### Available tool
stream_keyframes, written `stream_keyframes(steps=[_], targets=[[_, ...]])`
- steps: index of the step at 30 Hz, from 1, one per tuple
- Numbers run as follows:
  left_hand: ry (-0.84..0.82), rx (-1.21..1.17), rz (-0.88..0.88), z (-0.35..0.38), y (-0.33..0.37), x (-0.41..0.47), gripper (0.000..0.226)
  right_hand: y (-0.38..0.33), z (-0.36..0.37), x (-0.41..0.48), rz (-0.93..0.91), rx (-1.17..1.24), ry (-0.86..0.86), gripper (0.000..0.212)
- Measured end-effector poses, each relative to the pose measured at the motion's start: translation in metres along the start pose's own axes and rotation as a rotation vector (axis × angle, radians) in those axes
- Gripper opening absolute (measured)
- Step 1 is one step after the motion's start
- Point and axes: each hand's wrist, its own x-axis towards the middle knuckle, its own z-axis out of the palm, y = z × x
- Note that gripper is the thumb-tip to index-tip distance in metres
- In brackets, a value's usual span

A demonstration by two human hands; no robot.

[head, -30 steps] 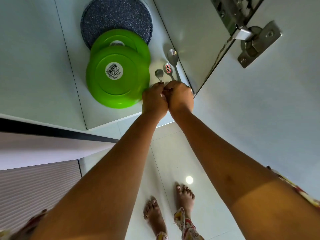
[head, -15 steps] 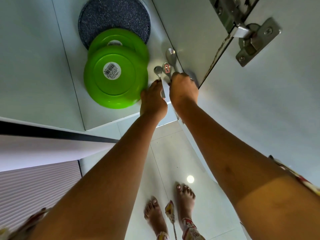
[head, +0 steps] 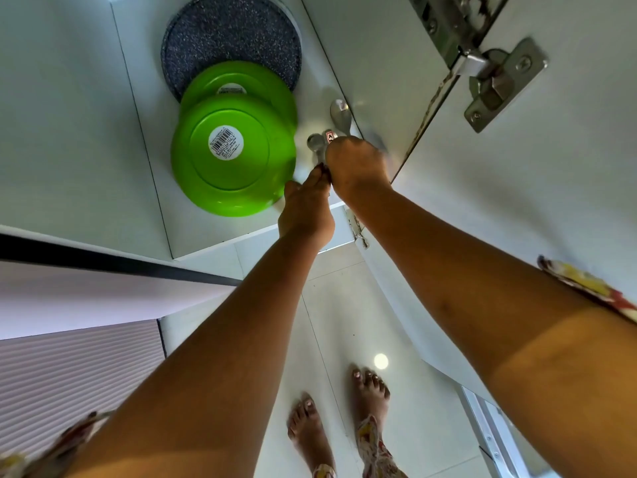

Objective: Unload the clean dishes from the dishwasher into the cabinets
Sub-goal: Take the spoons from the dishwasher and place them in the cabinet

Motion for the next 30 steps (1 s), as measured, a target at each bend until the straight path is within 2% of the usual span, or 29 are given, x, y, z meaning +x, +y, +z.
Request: stream_keyframes(steps=[7,13,19,27,30], targets=[[-0.1,0.009,-0.025,0.0,0.001,0.004,0.067,0.002,0.002,-0.011,0.016,-0.04,0.056,0.025],[-0.124,-0.076,-0.06,0.0,0.001,0.006,0.067,-0.007,0.011,-0.029,0.136,0.271,0.099,0.019],[-0.151,-0.079,-0.034,0.001,-0.002,0.004,0.069,-0.006,0.015,-0.025,0.238,0.413,0.148,0.015],[-0.12,-0.057,-0.033,0.0,0.0,-0.001,0.071,0.001,0.014,-0.015,0.19,0.425,0.123,0.02],[-0.082,-0.016,-0.002,0.001,0.001,-0.006,0.07,0.006,0.012,-0.014,0.209,0.375,0.116,0.029]])
